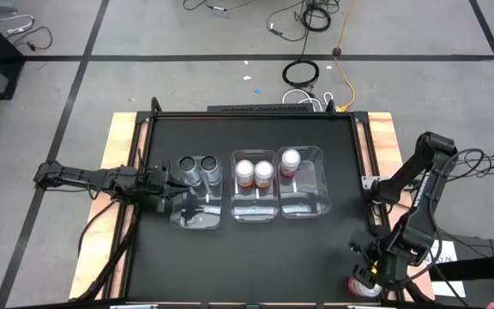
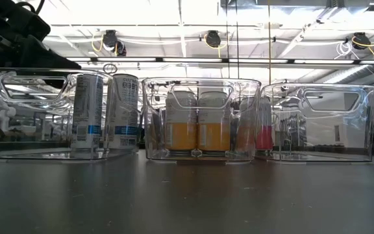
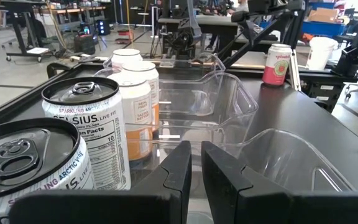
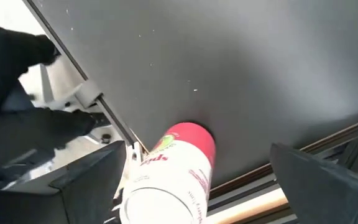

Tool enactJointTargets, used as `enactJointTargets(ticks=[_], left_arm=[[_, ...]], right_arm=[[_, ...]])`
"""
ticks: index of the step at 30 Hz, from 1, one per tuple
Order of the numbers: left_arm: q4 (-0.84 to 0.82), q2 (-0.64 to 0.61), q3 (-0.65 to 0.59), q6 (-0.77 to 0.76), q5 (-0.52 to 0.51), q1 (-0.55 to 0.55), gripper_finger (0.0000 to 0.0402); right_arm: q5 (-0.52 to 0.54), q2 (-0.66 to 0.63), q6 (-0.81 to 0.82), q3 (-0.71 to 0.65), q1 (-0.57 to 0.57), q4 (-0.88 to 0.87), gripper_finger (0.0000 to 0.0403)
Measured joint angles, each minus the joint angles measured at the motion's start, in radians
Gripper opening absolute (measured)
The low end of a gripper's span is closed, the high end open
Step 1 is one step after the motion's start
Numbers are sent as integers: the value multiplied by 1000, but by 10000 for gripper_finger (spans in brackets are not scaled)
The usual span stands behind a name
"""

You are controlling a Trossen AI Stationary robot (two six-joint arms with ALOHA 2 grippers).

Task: Sort soda cans
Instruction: Put the pink soda can into the right transparent bin

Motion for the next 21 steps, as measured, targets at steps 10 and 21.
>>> enactJointTargets(ticks=[10, 21], left_arm=[[0, 0, 0, 0, 0, 0, 50], [0, 0, 0, 0, 0, 0, 50]], right_arm=[[-18, 49, -98, 23, 0, 9, 389], [-77, 222, -190, 210, 0, -169, 389]])
